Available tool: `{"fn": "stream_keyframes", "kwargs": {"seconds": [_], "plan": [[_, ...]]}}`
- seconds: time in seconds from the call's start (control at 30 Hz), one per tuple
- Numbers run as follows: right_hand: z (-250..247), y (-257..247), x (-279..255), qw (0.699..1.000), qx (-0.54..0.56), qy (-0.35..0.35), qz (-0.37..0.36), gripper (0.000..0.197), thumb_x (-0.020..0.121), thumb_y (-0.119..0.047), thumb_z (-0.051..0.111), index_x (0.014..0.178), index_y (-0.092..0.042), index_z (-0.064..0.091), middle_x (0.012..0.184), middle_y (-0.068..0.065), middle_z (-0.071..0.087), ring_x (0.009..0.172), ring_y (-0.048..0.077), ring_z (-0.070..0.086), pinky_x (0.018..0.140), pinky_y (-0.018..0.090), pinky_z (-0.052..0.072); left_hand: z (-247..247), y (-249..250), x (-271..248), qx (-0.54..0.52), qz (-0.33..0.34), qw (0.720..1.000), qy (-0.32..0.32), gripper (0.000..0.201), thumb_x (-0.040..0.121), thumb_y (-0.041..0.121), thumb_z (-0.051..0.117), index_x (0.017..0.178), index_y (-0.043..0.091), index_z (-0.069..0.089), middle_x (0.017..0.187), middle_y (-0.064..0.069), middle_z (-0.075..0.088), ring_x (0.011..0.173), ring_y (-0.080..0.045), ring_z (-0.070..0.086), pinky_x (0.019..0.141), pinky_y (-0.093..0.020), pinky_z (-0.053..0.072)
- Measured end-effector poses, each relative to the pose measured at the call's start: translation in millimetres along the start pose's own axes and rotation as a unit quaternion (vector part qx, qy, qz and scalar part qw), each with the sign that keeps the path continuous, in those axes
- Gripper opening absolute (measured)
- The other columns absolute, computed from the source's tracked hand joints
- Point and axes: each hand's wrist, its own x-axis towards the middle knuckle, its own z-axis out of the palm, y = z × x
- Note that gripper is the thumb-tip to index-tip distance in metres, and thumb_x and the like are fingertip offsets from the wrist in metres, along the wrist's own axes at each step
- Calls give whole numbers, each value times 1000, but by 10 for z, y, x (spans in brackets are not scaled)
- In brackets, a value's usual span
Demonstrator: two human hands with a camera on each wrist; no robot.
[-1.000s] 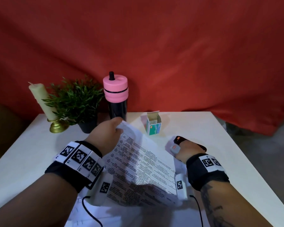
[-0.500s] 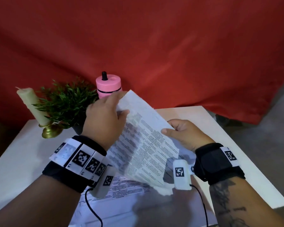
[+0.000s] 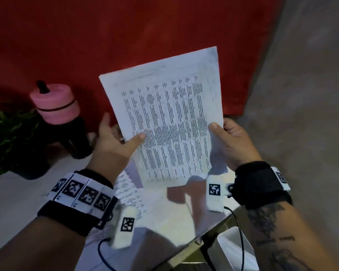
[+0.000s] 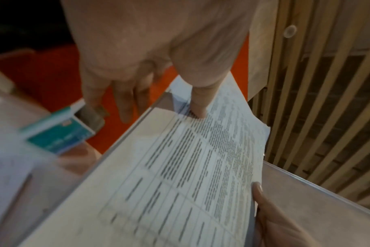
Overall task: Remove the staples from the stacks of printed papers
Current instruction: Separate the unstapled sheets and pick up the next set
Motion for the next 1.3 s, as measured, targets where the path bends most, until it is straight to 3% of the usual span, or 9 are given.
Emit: {"fn": "stream_keyframes", "kwargs": {"seconds": [0.1, 0.33, 0.47, 0.57, 0.7, 0.83, 0.97, 1.17, 1.3], "plan": [[-357, -14, -32, 998, 4, 59, 1, 10, 93, -16, 61, 90, -21, 70, 101, 0, 73, 96, 13, 65, 88, 31, 49, 423, 19, -48, 58, -26, 991, -118, 23, 85, 28, 70, 107, 30, 65, 91, 17, 72, 88, -20, 69, 67, -28, 55], [-1596, 220, -147, 976, -83, 182, 84, 15, 89, -34, 66, 89, -19, 64, 92, 7, 68, 85, 21, 58, 71, 33, 47, 1623, 221, -324, 123, 46, 972, -194, 40, 88, 25, 68, 123, 25, 50, 112, 15, 64, 101, -6, 61, 87, -24, 45], [-2441, 670, -352, 949, -133, 230, 168, 48, 70, -58, 75, 95, -17, 66, 97, 8, 74, 96, 33, 68, 85, 49, 55, 2425, 221, -565, 158, 70, 943, -284, 47, 91, 23, 64, 132, 25, 41, 107, 19, 56, 99, -3, 56, 70, -8, 41], [-2976, 945, -628, 919, -186, 250, 241, 42, 73, -61, 69, 90, -23, 65, 92, 4, 75, 86, 26, 69, 74, 39, 52, 2971, 100, -774, 168, 44, 916, -362, 47, 92, 20, 60, 133, 26, 37, 111, 18, 57, 98, -2, 54, 63, 1, 39], [-3509, 1406, -971, 875, -242, 248, 338, 55, 69, -69, 63, 89, -19, 67, 89, 4, 75, 83, 26, 69, 75, 43, 55, 3551, -232, -1050, 186, -15, 888, -421, 50, 91, 16, 59, 135, 24, 36, 119, 12, 58, 103, -5, 56, 82, -19, 43], [-3644, 1769, -1309, 835, -273, 199, 435, 36, 91, -49, 59, 77, -16, 64, 86, 5, 69, 77, 23, 62, 72, 30, 47, 3871, -775, -1260, 243, -78, 851, -458, 51, 88, 16, 62, 133, 25, 39, 121, 14, 57, 109, -6, 56, 82, -12, 44], [-3673, 2269, -1611, 804, -254, 151, 515, 34, 97, -39, 54, 103, -9, 71, 104, 8, 68, 85, 19, 57, 68, 25, 40, 4036, -1384, -1349, 291, -200, 795, -493, 61, 82, 23, 67, 135, 23, 38, 123, 5, 63, 110, -17, 61, 96, -38, 51], [-3622, 2974, -1940, 766, -188, 128, 601, 58, 88, -59, 57, 118, -10, 66, 112, 5, 66, 103, 21, 62, 88, 27, 48, 4167, -1991, -1436, 304, -251, 753, -527, 27, 76, -2, 68, 80, 22, 57, 93, -3, 66, 100, -24, 64, 91, -35, 52], [-3672, 3388, -2222, 766, -122, 88, 626, 22, 87, -23, 70, 107, -21, 59, 114, 5, 63, 101, 21, 59, 91, 31, 48, 4035, -2728, -1566, 267, -333, 763, -485, 43, 49, 20, 70, 92, 20, 64, 106, -13, 69, 105, -31, 65, 92, -52, 52]]}}
